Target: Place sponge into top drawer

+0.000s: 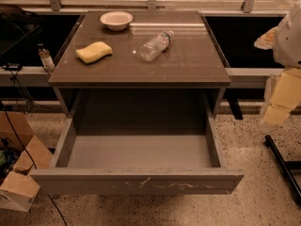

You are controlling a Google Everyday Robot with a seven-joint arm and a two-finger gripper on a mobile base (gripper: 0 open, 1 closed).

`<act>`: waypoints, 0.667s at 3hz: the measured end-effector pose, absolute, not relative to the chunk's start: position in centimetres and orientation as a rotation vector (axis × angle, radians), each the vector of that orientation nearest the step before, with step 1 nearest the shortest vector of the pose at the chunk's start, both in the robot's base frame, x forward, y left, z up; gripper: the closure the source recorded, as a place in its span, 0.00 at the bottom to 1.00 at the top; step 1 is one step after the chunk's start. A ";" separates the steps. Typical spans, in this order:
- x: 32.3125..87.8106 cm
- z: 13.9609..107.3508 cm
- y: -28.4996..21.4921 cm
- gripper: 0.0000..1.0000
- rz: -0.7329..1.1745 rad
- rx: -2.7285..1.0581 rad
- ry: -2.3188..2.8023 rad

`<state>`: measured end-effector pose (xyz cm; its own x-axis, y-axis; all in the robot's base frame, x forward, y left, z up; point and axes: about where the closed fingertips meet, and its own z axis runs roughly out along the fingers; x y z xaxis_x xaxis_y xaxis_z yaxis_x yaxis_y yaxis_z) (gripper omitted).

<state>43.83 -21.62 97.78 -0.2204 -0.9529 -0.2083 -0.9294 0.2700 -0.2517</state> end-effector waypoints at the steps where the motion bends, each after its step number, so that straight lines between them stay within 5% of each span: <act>1: 43.8 97.8 -21.6 0.00 -0.104 -1.721 2.227; 2: 45.3 97.1 -18.9 0.00 -0.043 -1.717 2.180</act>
Offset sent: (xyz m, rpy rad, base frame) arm 0.0428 0.0784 -0.0226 0.1652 -0.0056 0.0776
